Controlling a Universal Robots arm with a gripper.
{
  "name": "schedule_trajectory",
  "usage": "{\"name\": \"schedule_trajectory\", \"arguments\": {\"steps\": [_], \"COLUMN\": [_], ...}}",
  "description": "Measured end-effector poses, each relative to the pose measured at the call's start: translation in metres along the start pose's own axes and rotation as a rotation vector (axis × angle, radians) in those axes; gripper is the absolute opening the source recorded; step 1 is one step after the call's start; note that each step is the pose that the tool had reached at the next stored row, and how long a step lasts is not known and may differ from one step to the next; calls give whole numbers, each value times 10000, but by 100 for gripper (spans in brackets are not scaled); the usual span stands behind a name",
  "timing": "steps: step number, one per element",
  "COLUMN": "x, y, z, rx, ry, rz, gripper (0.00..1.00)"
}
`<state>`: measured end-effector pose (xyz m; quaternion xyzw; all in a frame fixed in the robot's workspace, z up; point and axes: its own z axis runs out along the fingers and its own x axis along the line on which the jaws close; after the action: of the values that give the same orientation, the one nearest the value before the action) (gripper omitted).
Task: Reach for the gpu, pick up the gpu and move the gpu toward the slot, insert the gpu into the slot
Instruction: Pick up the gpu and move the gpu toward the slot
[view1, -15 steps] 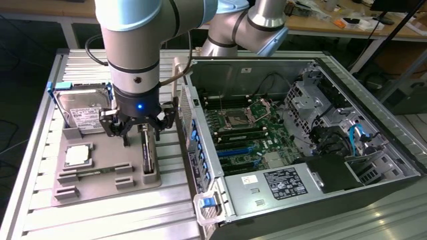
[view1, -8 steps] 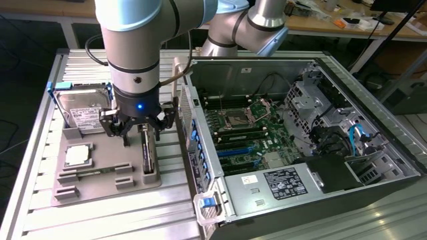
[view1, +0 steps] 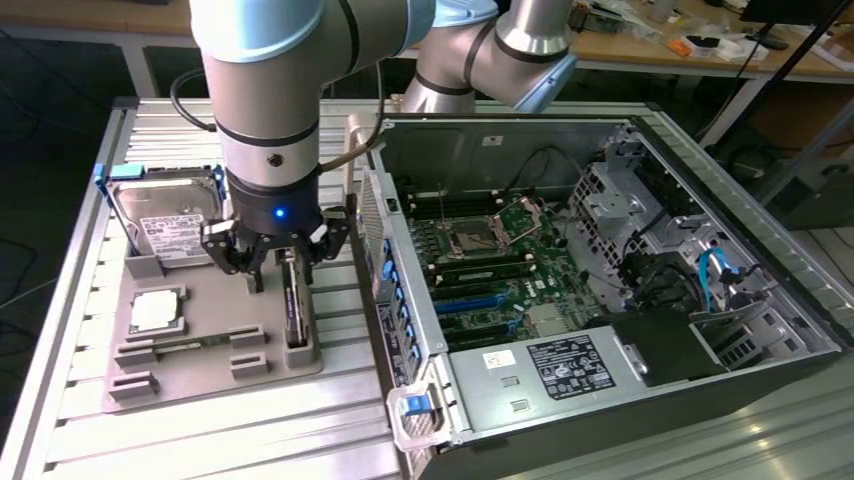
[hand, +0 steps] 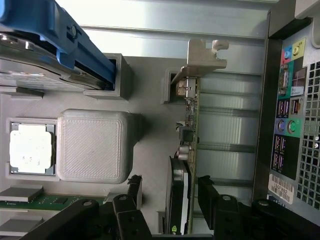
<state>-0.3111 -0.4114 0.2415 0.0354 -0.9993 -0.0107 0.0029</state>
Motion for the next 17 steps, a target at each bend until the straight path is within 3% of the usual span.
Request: {"name": "schedule_trajectory", "arguments": {"steps": [3, 4, 12, 13, 17], "x": [0, -1, -2, -2, -3], "y": [0, 0, 0, 0, 0], "z": [0, 0, 0, 0, 0], "rx": [0, 0, 0, 0, 0], "ry": [0, -1, 0, 0, 0], "rz": [1, 0, 0, 0, 1], "gripper": [56, 48, 47, 40, 40]}}
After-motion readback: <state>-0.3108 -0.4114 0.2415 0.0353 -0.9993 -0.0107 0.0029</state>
